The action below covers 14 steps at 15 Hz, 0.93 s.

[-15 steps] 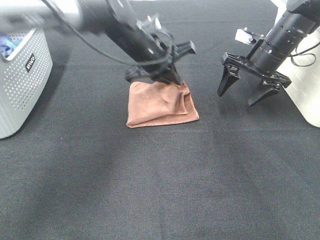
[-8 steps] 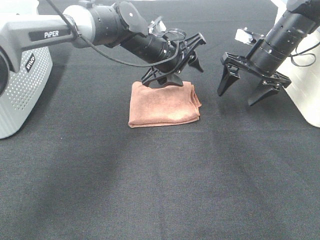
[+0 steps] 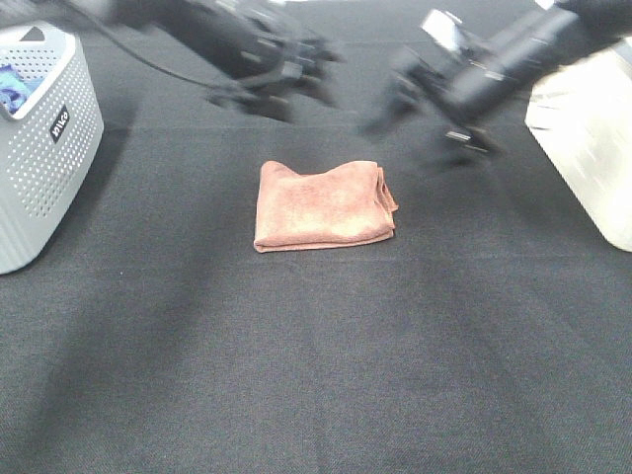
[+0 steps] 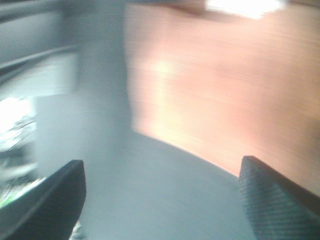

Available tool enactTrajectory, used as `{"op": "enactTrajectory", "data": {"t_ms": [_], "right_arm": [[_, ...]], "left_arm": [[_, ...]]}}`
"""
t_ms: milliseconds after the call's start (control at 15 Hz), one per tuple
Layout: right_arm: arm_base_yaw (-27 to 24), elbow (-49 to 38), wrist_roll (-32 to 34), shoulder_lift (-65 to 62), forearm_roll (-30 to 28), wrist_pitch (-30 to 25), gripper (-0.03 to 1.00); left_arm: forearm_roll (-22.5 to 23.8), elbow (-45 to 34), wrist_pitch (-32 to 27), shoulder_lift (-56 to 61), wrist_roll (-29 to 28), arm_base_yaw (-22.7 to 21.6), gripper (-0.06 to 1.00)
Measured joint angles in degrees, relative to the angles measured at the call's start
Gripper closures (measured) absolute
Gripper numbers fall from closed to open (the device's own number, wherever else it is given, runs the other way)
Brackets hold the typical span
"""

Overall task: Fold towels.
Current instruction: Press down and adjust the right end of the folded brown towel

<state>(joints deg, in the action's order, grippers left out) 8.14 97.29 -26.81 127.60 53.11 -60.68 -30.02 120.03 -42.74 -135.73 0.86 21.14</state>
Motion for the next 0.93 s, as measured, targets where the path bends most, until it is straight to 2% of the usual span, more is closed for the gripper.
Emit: {"op": "enactTrajectory", "data": {"t_ms": [67,267,400,600,733,933], "right_arm": [[2.5,0.0,-3.7,0.7,4.9,1.1,0.18],[4.6,1.7,-8.4,5.7,11.2,2.0,0.18],[3.8,2.6,-9.4,9.9,11.9,3.3,0.18],[0.3,2.7,-9.9,13.7,11.5,4.1,0.18],[-0.8,2.7,-9.9,13.9,11.3,3.7,0.18],[-4.3,2.8,-9.9,13.9,11.1,0.4,0.18]], "left_arm": [[1.4,0.0,-2.6,0.1,0.0,-1.6,0.32],[4.4,0.0,-8.6,0.1,0.0,-4.2,0.32],[6.6,0.0,-11.1,0.1,0.0,-4.4,0.32],[7.0,0.0,-12.0,0.1,0.0,-4.4,0.32],[7.0,0.0,-12.2,0.1,0.0,-4.4,0.32],[7.1,0.0,-13.4,0.1,0.0,-4.4,0.32]]}}
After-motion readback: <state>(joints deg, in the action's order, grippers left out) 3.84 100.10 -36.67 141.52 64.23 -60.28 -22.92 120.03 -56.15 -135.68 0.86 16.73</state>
